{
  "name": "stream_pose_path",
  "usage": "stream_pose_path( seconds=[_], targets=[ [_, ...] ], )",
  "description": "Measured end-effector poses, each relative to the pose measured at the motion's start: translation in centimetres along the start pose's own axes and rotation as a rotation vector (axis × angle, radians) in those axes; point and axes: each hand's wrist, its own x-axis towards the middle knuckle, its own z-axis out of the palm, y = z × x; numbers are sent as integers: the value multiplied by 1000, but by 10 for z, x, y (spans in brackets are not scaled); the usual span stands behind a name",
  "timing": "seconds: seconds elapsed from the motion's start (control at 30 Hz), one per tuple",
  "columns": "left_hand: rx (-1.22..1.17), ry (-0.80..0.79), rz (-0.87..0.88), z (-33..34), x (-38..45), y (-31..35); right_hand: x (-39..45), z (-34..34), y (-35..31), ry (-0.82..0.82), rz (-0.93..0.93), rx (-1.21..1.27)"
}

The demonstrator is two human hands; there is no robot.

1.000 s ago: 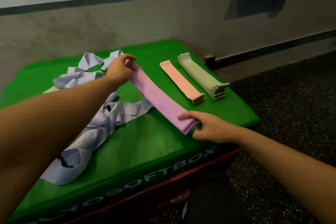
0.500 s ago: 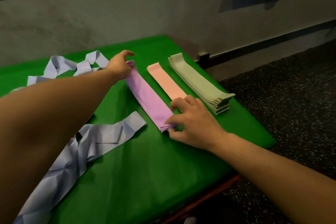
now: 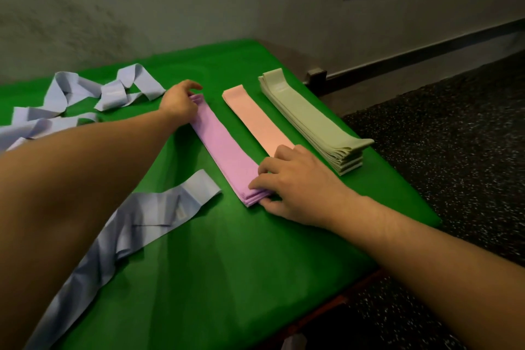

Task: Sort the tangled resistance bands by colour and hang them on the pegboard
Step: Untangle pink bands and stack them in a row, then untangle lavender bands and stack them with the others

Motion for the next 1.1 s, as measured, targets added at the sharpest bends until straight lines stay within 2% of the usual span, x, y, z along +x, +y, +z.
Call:
stream_pose_path(
  seconds=[0.1, 0.27, 0.5, 0.77, 0.97, 1.1],
  targets=[
    [73, 49, -7, -8, -9, 1, -2, -9, -1, -67, 36, 8],
    [80, 19, 77, -33, -40, -1, -6, -31, -12, -80, 115, 48],
    [90, 29, 161, -89, -117, -21, 0, -53, -60, -107, 102, 54],
    [123, 52, 132, -164, -205, -91, 43, -52, -137, -51, 79, 151],
    [95, 141, 37, -201, -246, -159, 100, -40, -189, -48, 24, 172],
    [41, 207, -53, -212, -256, -192, 144, -33, -217, -20, 21, 269]
  ],
)
